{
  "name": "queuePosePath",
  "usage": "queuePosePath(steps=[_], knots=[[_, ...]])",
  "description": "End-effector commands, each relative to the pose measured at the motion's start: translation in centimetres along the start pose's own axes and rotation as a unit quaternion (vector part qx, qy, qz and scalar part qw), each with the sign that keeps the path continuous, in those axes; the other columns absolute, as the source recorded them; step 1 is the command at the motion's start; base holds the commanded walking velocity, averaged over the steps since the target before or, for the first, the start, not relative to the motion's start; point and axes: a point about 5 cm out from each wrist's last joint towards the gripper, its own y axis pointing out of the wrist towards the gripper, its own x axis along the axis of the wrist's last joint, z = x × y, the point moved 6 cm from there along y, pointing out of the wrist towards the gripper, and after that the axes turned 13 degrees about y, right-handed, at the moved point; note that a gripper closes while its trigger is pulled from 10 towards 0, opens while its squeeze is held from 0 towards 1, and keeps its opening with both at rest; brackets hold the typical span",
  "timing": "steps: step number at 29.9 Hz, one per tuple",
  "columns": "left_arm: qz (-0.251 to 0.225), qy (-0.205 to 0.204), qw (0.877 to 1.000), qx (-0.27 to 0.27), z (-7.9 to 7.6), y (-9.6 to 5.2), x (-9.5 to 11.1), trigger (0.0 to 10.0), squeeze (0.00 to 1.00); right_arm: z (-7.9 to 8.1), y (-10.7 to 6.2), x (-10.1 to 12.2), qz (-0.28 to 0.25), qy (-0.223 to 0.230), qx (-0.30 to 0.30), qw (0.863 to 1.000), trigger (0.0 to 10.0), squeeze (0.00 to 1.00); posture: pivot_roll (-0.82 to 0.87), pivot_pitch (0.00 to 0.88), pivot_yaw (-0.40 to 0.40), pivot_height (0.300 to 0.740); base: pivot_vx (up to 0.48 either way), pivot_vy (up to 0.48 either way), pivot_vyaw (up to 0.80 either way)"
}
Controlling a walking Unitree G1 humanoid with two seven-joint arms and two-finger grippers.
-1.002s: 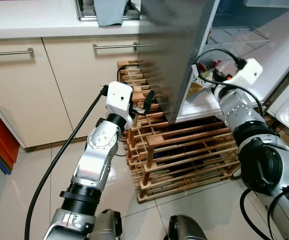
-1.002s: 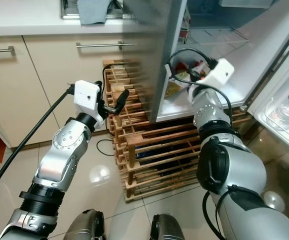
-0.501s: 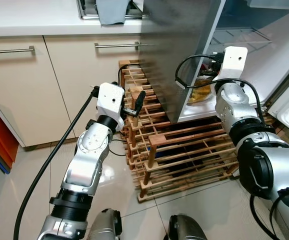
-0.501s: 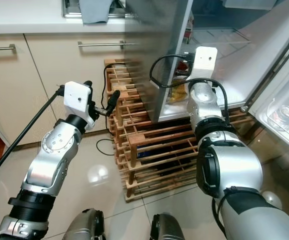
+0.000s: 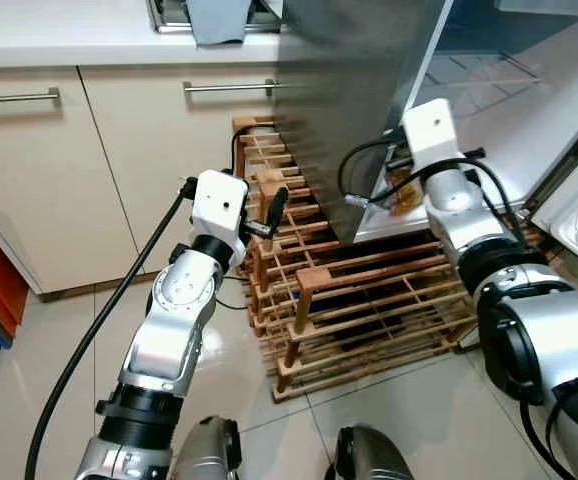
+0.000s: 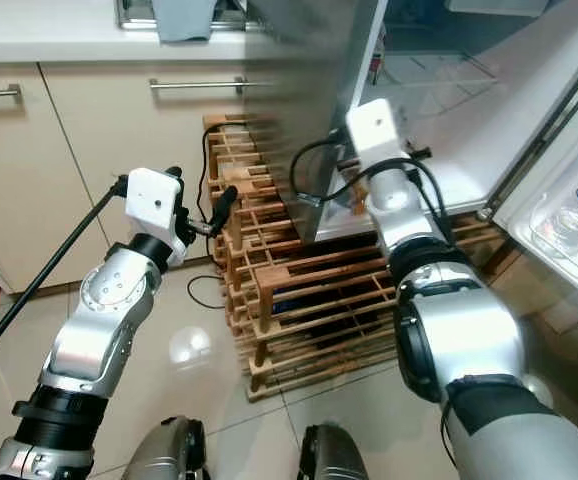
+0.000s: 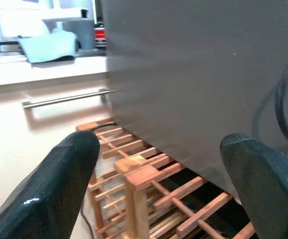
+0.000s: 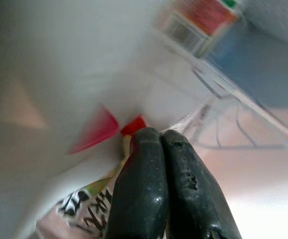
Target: Restocking fridge
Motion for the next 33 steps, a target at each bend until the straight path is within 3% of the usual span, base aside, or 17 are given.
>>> queuePosePath(steps=[1, 5, 6, 7, 8, 9, 16, 21, 29, 30, 33], knots=[[0.002, 0.005, 1.000, 0.000, -0.1, -0.2, 0.1, 10.0, 0.00, 0.4, -0.2, -0.5, 0.002, -0.023, 0.009, 1.000, 0.0, 0.00, 0.12, 0.000, -0.093, 0.675, 0.000, 0.000, 0.00], [0.006, 0.006, 1.000, 0.000, -0.1, -0.5, 0.0, 10.0, 0.00, 0.8, -0.3, -1.0, 0.005, -0.066, 0.013, 0.998, 0.0, 0.00, 0.13, 0.000, -0.092, 0.675, 0.000, 0.000, 0.00], [0.006, 0.007, 1.000, 0.001, -0.1, -0.5, 0.0, 10.0, 0.00, 0.7, -0.4, -1.1, 0.006, -0.070, 0.011, 0.997, 4.3, 0.00, 0.13, 0.000, -0.091, 0.675, 0.000, 0.000, 0.00], [0.006, 0.007, 1.000, 0.001, -0.1, -0.5, 0.0, 10.0, 0.00, 0.7, -0.4, -1.1, 0.006, -0.070, 0.011, 0.997, 4.3, 0.00, 0.13, 0.000, -0.091, 0.675, 0.000, 0.000, 0.00], [0.006, 0.007, 1.000, 0.001, -0.1, -0.5, 0.0, 10.0, 0.00, 0.7, -0.4, -1.2, 0.007, -0.072, 0.009, 0.997, 10.0, 0.47, 0.13, 0.000, -0.091, 0.675, 0.000, 0.000, 0.00], [0.009, 0.007, 1.000, 0.001, 0.0, -0.6, 0.0, 10.0, 0.00, 0.6, -0.4, -1.3, 0.008, -0.059, 0.004, 0.998, 10.0, 1.00, 0.13, 0.000, -0.087, 0.675, 0.000, 0.000, 0.00], [0.012, 0.008, 1.000, -0.001, -0.2, -0.7, -0.1, 10.0, 0.00, 0.2, -0.4, -0.8, -0.005, -0.065, -0.008, 0.998, 10.0, 1.00, 0.12, 0.000, -0.083, 0.675, 0.000, 0.000, 0.00], [0.010, 0.013, 1.000, -0.008, -0.5, -0.6, 0.1, 10.0, 0.00, -0.5, -0.3, 1.0, -0.056, -0.155, -0.033, 0.986, 10.0, 1.00, 0.11, 0.000, -0.080, 0.675, 0.000, 0.000, 0.00], [0.011, 0.014, 1.000, -0.007, -0.5, -0.7, 0.1, 10.0, 0.00, -2.4, -0.4, 2.8, -0.102, -0.176, -0.092, 0.975, 10.0, 1.00, 0.11, 0.000, -0.078, 0.675, 0.000, 0.000, 0.00], [0.011, 0.014, 1.000, -0.007, -0.5, -0.7, 0.1, 10.0, 0.00, -2.8, -0.5, 2.9, -0.106, -0.173, -0.104, 0.974, 10.0, 0.00, 0.11, 0.000, -0.078, 0.675, 0.000, 0.000, 0.00], [0.011, 0.014, 1.000, -0.008, -0.6, -0.7, 0.1, 10.0, 0.00, -3.7, -0.8, 3.0, -0.123, -0.154, -0.128, 0.972, 10.0, 0.00, 0.11, 0.000, -0.072, 0.675, 0.000, 0.000, 0.00]])
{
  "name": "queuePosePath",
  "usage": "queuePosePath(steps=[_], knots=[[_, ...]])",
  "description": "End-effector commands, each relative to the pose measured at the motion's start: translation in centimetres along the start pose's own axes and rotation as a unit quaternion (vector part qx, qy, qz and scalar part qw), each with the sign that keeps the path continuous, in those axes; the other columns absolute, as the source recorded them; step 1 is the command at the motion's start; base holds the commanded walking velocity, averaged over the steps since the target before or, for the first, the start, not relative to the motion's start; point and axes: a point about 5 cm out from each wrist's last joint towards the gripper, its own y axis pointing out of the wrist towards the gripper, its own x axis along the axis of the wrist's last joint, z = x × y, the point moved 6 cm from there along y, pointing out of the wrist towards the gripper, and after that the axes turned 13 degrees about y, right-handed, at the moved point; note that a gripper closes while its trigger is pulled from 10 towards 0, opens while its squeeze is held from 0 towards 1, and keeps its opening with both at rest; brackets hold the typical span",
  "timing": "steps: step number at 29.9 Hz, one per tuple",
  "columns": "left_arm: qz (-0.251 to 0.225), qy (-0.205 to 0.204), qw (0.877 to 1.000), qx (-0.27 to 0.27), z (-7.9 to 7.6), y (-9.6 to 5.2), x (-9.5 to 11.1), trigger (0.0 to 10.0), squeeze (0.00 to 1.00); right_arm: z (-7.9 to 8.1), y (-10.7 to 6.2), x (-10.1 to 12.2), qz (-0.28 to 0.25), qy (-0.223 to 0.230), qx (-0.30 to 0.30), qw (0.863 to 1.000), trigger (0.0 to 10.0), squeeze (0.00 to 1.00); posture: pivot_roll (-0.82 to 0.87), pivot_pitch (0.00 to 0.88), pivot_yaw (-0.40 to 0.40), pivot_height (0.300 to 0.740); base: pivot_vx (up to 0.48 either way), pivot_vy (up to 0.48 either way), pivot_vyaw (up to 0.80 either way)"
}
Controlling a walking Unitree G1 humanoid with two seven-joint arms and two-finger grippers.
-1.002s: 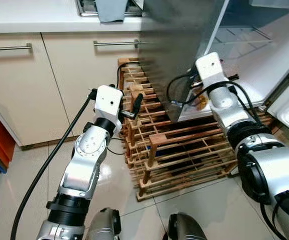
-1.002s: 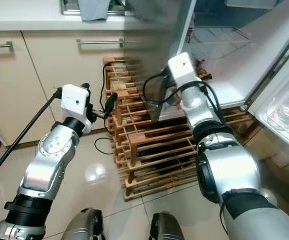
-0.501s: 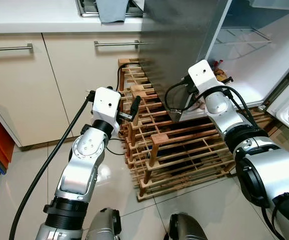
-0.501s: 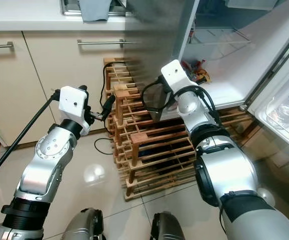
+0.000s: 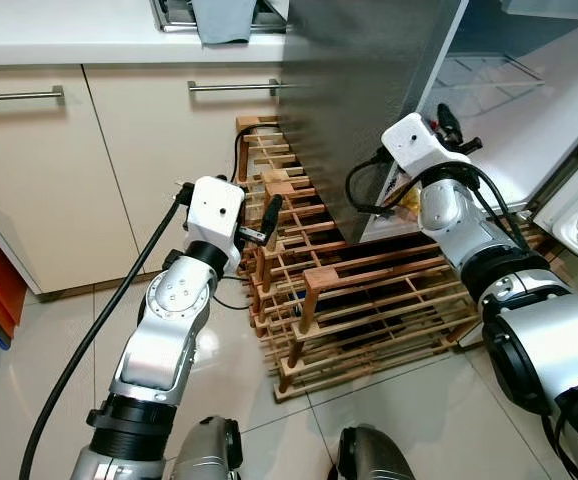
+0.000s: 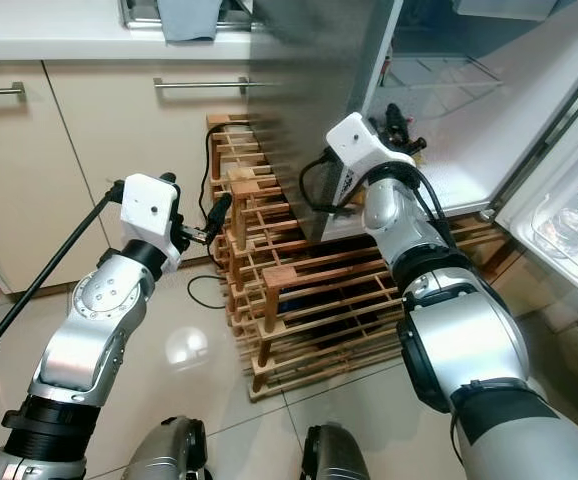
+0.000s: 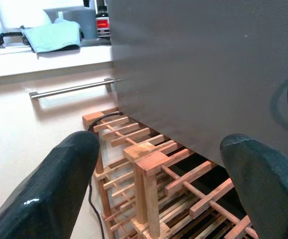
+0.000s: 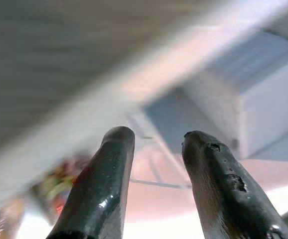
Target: Restocking fridge
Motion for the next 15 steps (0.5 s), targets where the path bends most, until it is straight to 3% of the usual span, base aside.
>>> queuePosePath(steps=[1, 4, 6, 7, 9, 10, 11, 15], knots=[[-0.009, 0.005, 1.000, -0.005, -0.4, -0.1, 0.7, 10.0, 0.00, -1.6, 0.3, 0.4, -0.015, 0.018, -0.034, 0.999, 10.0, 0.00, 0.10, 0.000, -0.072, 0.675, 0.000, 0.000, 0.00], [-0.011, 0.005, 1.000, -0.006, -0.5, -0.1, 0.8, 10.0, 0.00, -3.1, -0.4, -0.6, -0.016, 0.077, -0.084, 0.993, 10.0, 0.00, 0.10, 0.000, -0.080, 0.675, 0.000, 0.000, 0.00], [-0.011, 0.004, 1.000, -0.005, -0.5, -0.1, 0.8, 10.0, 0.00, -2.9, -1.0, -1.3, -0.013, 0.098, -0.089, 0.991, 10.0, 0.00, 0.10, 0.000, -0.083, 0.675, 0.000, 0.000, 0.00], [-0.011, 0.002, 1.000, -0.003, -0.5, -0.1, 0.8, 10.0, 0.00, -0.9, -2.4, -2.4, -0.001, 0.136, -0.065, 0.989, 10.0, 0.00, 0.09, 0.000, -0.081, 0.675, 0.000, 0.000, 0.00], [-0.010, 0.001, 1.000, -0.002, -0.4, -0.1, 0.8, 10.0, 0.00, 0.0, -3.0, -2.8, 0.003, 0.152, -0.053, 0.987, 10.0, 0.00, 0.09, 0.000, -0.081, 0.675, 0.000, 0.000, 0.00], [-0.010, 0.000, 1.000, -0.006, -0.6, -0.2, 0.7, 10.0, 0.00, 2.2, -4.4, -4.1, 0.042, 0.233, -0.027, 0.971, 10.0, 0.00, 0.08, 0.000, -0.069, 0.675, 0.000, 0.000, 0.00], [-0.010, 0.000, 1.000, -0.010, -0.8, -0.2, 0.7, 10.0, 0.00, 3.0, -5.0, -4.7, 0.062, 0.273, -0.022, 0.960, 10.0, 0.00, 0.08, 0.000, -0.065, 0.675, 0.000, 0.000, 0.00], [-0.010, 0.002, 1.000, -0.016, -0.9, -0.1, 0.6, 10.0, 0.00, 4.5, -6.0, -5.9, 0.105, 0.339, -0.015, 0.935, 10.0, 0.00, 0.07, 0.000, -0.051, 0.675, 0.000, 0.000, 0.00]])
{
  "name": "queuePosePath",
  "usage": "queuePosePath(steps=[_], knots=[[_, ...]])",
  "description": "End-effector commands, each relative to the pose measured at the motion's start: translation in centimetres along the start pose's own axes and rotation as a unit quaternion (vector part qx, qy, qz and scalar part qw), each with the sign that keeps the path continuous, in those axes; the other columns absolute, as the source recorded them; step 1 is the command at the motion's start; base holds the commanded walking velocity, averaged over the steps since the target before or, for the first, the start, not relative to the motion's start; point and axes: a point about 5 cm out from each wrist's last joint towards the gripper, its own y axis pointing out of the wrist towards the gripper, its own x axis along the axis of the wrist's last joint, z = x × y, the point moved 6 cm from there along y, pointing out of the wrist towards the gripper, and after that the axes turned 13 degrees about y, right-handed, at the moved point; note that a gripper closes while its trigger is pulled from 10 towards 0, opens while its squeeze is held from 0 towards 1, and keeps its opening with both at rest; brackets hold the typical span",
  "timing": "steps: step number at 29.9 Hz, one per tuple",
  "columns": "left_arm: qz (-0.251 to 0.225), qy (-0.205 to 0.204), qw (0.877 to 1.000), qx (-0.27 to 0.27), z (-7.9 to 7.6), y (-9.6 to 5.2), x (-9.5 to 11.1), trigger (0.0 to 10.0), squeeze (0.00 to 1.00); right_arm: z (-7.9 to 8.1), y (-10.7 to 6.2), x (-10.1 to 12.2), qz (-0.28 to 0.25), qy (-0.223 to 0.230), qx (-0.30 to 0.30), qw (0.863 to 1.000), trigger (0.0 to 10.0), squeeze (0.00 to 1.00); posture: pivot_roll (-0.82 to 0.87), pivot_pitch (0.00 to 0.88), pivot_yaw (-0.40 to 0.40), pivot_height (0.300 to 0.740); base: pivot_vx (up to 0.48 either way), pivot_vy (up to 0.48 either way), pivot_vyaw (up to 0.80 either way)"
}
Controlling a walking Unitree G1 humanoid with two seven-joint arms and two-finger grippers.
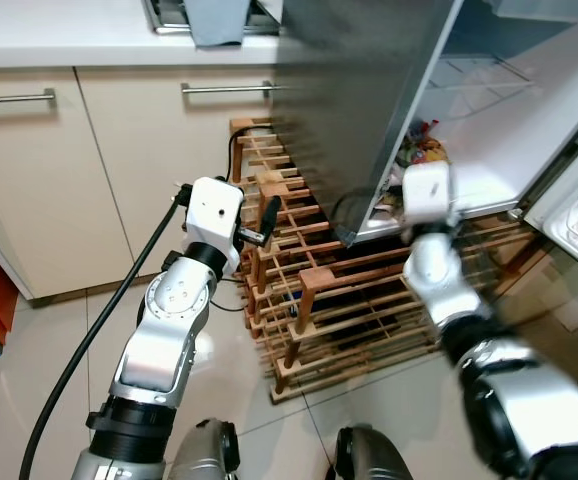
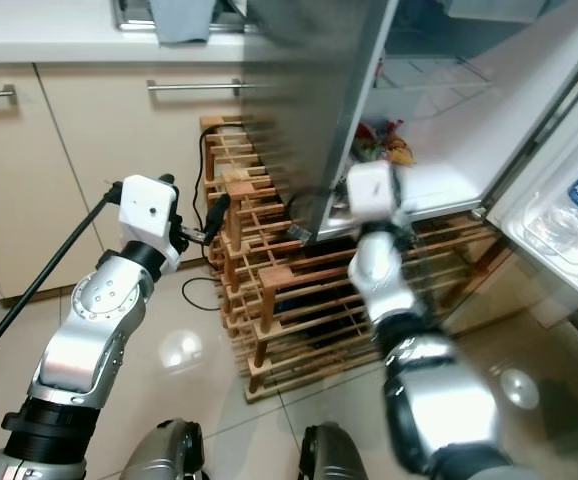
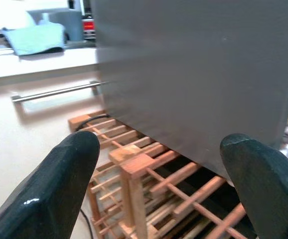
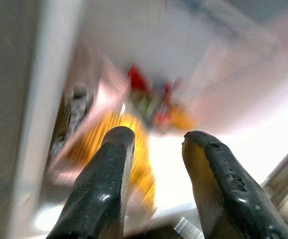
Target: Restocking fridge
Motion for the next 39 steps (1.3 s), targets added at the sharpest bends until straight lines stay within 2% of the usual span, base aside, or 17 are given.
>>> queuePosePath(steps=[1, 2, 4, 7, 10, 14, 16, 19, 21, 29, 39], knots=[[-0.007, 0.003, 1.000, -0.010, -0.4, 0.0, 0.5, 10.0, 0.00, -1.0, 0.6, 0.0, 0.024, 0.070, -0.022, 0.997, 10.0, 0.00, 0.07, 0.000, -0.046, 0.675, 0.000, 0.000, 0.00], [-0.007, 0.003, 1.000, -0.010, -0.4, 0.0, 0.5, 10.0, 0.00, -1.0, 0.6, 0.0, 0.024, 0.070, -0.022, 0.997, 10.0, 0.00, 0.07, 0.000, -0.046, 0.675, 0.000, 0.000, 0.00], [-0.011, 0.007, 1.000, -0.019, -0.7, 0.0, 0.7, 10.0, 0.00, -1.3, 0.3, -1.2, 0.055, 0.107, -0.035, 0.992, 10.0, 0.00, 0.07, 0.000, -0.046, 0.675, 0.000, 0.000, 0.00], [-0.018, 0.026, 0.999, -0.040, -1.3, -0.4, 0.9, 10.0, 0.00, -2.4, 0.0, -2.6, 0.089, 0.126, -0.055, 0.986, 10.0, 0.00, 0.09, 0.000, -0.044, 0.675, 0.000, 0.000, 0.00], [-0.019, 0.031, 0.998, -0.045, -1.5, -0.6, 0.9, 10.0, 0.00, -2.7, -0.1, -3.4, 0.114, 0.156, -0.064, 0.979, 10.0, 0.00, 0.09, 0.000, -0.042, 0.675, 0.000, 0.000, 0.00], [-0.020, 0.036, 0.998, -0.047, -1.5, -0.7, 0.9, 10.0, 0.00, -2.3, 0.1, -3.4, 0.125, 0.187, -0.060, 0.973, 10.0, 0.00, 0.11, 0.000, -0.047, 0.675, 0.000, 0.000, 0.00], [-0.019, 0.038, 0.998, -0.045, -1.3, -0.8, 0.9, 10.0, 0.00, -1.0, 0.2, -3.4, 0.135, 0.222, -0.043, 0.965, 10.0, 0.00, 0.11, 0.000, -0.051, 0.675, 0.000, 0.000, 0.00], [-0.018, 0.039, 0.998, -0.044, -1.2, -0.8, 0.9, 10.0, 0.00, -0.5, 0.1, -3.4, 0.139, 0.233, -0.036, 0.962, 10.0, 0.00, 0.11, 0.000, -0.052, 0.675, 0.000, 0.000, 0.00], [-0.018, 0.040, 0.998, -0.044, -1.3, -0.9, 0.9, 10.0, 0.00, 0.3, 0.2, -3.4, 0.153, 0.255, -0.028, 0.954, 10.0, 0.00, 0.11, 0.000, -0.050, 0.675, 0.000, 0.000, 0.00], [-0.018, 0.041, 0.998, -0.046, -1.3, -0.9, 1.0, 10.0, 0.00, 1.3, 1.0, -2.5, 0.160, 0.271, -0.016, 0.949, 10.0, 0.00, 0.12, 0.000, -0.049, 0.675, 0.000, 0.000, 0.00], [-0.013, 0.044, 0.998, -0.041, -1.0, -1.3, 0.8, 10.0, 0.00, -0.3, 2.1, -1.3, 0.164, 0.248, -0.033, 0.954, 10.0, 0.00, 0.14, 0.002, -0.050, 0.675, 0.000, 0.000, 0.00]])
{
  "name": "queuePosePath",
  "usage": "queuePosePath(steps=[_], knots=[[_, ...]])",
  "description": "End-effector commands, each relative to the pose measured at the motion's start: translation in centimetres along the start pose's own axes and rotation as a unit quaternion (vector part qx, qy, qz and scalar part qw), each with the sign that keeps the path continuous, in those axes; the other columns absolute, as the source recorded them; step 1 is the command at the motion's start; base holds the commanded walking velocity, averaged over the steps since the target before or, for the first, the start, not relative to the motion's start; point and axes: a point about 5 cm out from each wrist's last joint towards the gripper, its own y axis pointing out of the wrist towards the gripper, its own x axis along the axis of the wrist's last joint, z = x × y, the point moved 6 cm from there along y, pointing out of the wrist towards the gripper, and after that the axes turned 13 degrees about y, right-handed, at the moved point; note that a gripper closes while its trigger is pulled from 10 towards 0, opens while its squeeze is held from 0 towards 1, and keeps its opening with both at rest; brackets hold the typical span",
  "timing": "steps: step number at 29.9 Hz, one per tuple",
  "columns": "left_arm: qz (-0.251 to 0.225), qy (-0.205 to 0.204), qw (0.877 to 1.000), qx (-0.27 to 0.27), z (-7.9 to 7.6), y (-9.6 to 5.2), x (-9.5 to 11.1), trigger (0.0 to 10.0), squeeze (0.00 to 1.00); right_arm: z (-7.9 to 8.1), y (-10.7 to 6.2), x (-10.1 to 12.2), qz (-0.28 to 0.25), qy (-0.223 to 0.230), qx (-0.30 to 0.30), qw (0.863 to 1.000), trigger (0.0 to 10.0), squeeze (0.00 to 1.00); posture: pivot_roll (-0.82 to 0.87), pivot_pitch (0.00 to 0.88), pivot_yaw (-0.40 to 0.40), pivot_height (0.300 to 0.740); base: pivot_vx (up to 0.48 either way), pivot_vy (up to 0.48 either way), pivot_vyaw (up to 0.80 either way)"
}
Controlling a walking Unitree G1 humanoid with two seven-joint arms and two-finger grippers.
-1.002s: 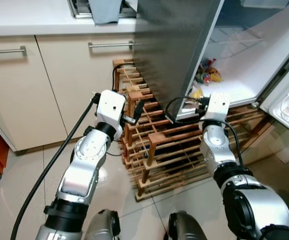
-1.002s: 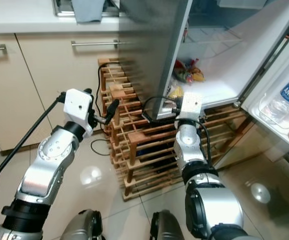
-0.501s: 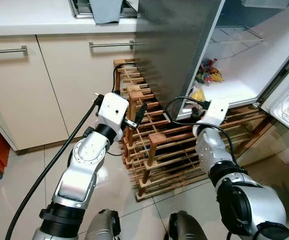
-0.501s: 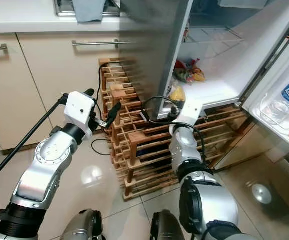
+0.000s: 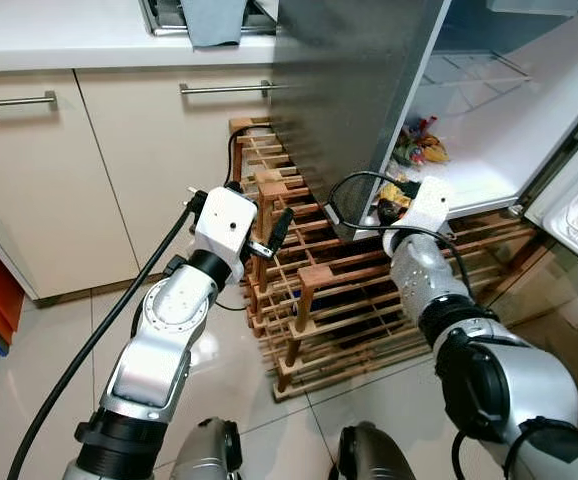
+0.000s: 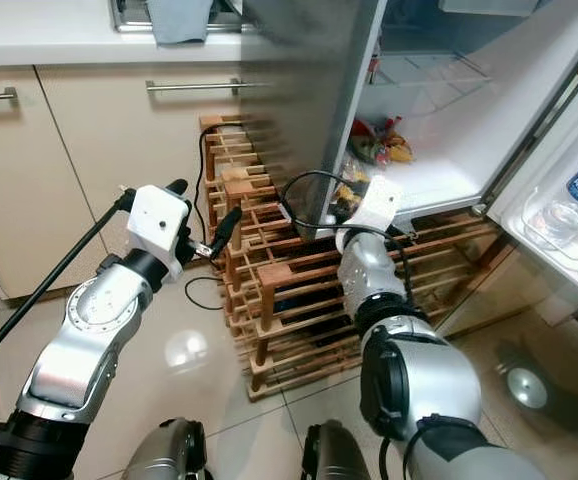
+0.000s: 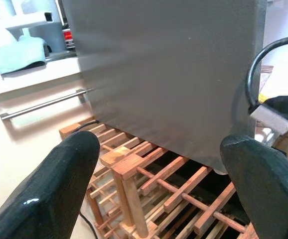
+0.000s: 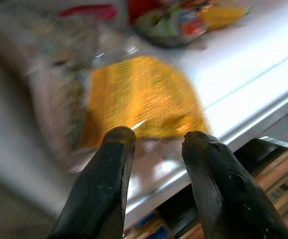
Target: Restocking fridge
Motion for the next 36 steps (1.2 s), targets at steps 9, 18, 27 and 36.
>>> queuePosePath(steps=[9, 18, 27, 36], knots=[[-0.007, -0.004, 0.999, -0.053, -2.1, -0.7, 0.5, 10.0, 0.00, -1.6, 0.6, 4.4, -0.040, -0.070, -0.030, 0.996, 10.0, 0.00, 0.16, 0.027, -0.045, 0.675, 0.000, 0.000, 0.00], [-0.001, 0.006, 0.998, -0.067, -3.0, -0.7, 0.3, 10.0, 0.00, -1.5, 0.5, 7.0, -0.100, -0.102, -0.033, 0.989, 10.0, 0.00, 0.14, 0.046, -0.045, 0.675, 0.000, 0.000, 0.00], [0.000, 0.008, 0.996, -0.088, -3.8, -0.8, 0.3, 10.0, 0.00, -1.2, -0.2, 0.7, -0.032, -0.064, -0.032, 0.997, 10.0, 0.00, 0.12, 0.052, -0.017, 0.675, 0.000, 0.000, 0.00], [0.000, 0.022, 0.997, -0.080, -3.1, -1.0, 0.4, 10.0, 0.00, -0.1, -0.4, -1.6, 0.005, -0.017, -0.034, 0.999, 10.0, 0.00, 0.16, 0.048, -0.025, 0.675, 0.000, 0.000, 0.00]])
